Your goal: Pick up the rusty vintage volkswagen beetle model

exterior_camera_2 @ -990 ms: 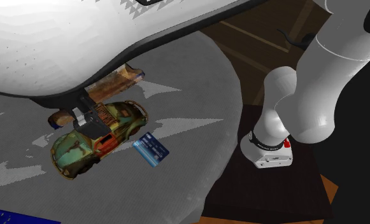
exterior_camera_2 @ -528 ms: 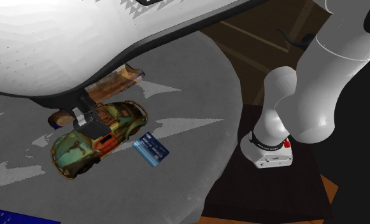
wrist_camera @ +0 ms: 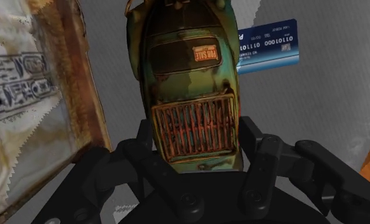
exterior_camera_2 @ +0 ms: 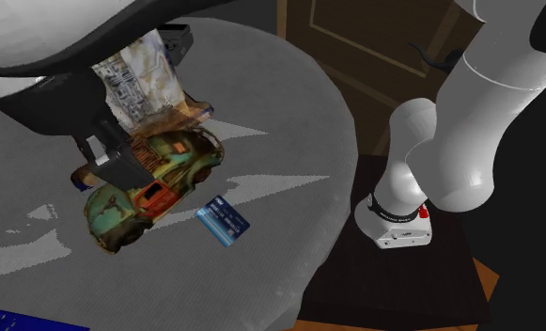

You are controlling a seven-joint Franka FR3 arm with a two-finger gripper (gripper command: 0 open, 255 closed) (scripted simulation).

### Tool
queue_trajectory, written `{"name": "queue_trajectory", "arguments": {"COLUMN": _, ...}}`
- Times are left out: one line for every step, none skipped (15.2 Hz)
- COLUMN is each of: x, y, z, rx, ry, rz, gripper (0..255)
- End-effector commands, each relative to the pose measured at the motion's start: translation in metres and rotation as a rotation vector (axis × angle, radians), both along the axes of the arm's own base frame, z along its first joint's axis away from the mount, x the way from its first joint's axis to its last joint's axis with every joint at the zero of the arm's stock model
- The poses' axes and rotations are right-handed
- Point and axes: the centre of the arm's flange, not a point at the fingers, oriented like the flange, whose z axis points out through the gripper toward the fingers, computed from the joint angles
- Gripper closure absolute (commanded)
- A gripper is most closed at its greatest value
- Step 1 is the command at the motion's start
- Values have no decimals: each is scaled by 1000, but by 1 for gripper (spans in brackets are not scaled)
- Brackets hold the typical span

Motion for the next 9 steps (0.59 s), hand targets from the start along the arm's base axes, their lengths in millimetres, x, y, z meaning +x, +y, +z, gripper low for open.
{"name": "queue_trajectory", "arguments": {"x": 0, "y": 1, "z": 10, "rx": 0, "ry": -1, "rz": 0, "gripper": 255}}
{"name": "queue_trajectory", "arguments": {"x": 0, "y": 1, "z": 15, "rx": 0, "ry": -1, "rz": 0, "gripper": 255}}
{"name": "queue_trajectory", "arguments": {"x": 0, "y": 1, "z": 21, "rx": 0, "ry": -1, "rz": 0, "gripper": 255}}
{"name": "queue_trajectory", "arguments": {"x": 0, "y": 1, "z": 26, "rx": 0, "ry": -1, "rz": 0, "gripper": 255}}
{"name": "queue_trajectory", "arguments": {"x": 0, "y": 1, "z": 31, "rx": 0, "ry": -1, "rz": 0, "gripper": 255}}
{"name": "queue_trajectory", "arguments": {"x": 0, "y": 1, "z": 37, "rx": 0, "ry": -1, "rz": 0, "gripper": 255}}
{"name": "queue_trajectory", "arguments": {"x": 0, "y": 1, "z": 42, "rx": 0, "ry": -1, "rz": 0, "gripper": 255}}
{"name": "queue_trajectory", "arguments": {"x": 0, "y": 1, "z": 43, "rx": 0, "ry": -1, "rz": 0, "gripper": 255}}
{"name": "queue_trajectory", "arguments": {"x": 0, "y": 1, "z": 43, "rx": 0, "ry": -1, "rz": 0, "gripper": 255}}
